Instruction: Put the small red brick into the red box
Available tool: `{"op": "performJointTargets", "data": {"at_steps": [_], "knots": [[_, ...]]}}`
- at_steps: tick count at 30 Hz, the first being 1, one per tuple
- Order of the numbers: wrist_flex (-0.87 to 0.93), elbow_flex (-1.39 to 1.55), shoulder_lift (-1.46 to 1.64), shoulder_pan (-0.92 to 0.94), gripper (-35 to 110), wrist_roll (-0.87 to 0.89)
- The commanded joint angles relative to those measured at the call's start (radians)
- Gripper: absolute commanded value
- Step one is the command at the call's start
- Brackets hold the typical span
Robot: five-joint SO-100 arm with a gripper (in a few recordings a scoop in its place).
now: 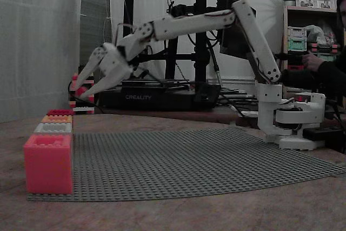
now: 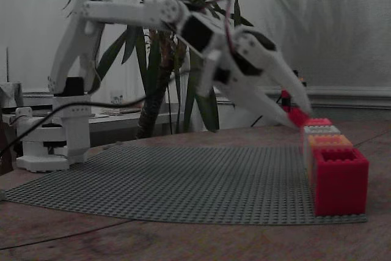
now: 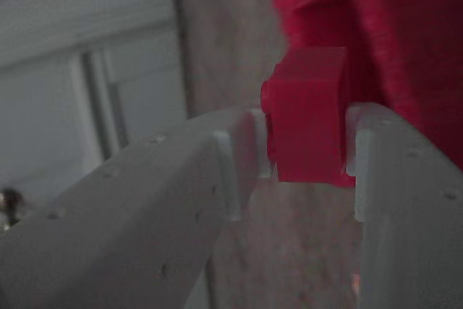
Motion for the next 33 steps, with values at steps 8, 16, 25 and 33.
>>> {"op": "performJointTargets", "data": {"at_steps": [8,16,25,33], "knots": [[-0.054,-0.359,-0.224,-0.025,0,-0.011],[-0.081,-0.416,-0.272,-0.044,0,-0.038],[-0.014,-0.416,-0.236,-0.044,16,0.032],[0.011,-0.262,-0.049,-0.043,0,0.084]]}}
